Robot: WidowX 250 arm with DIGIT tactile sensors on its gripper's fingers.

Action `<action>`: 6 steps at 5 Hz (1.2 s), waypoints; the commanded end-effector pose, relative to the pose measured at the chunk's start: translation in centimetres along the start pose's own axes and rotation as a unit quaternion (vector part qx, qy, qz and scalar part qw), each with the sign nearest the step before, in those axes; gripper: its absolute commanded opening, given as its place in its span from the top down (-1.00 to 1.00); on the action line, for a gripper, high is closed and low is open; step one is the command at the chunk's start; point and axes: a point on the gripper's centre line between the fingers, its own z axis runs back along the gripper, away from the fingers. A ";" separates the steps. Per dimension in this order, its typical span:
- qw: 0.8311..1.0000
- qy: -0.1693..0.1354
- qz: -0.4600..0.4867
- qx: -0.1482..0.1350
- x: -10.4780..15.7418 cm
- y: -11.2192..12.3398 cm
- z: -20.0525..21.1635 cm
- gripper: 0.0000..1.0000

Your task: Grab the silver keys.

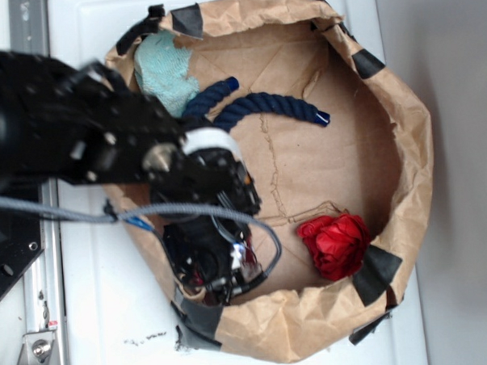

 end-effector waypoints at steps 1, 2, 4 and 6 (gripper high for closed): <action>0.992 -0.107 0.004 0.061 5.0 -0.7 7.8 1.00; 0.970 -0.153 0.036 0.183 6.3 -0.4 12.5 1.00; 0.964 -0.116 0.052 0.233 6.3 -1.0 14.6 1.00; 0.965 -0.120 0.018 0.232 4.5 -1.8 13.5 1.00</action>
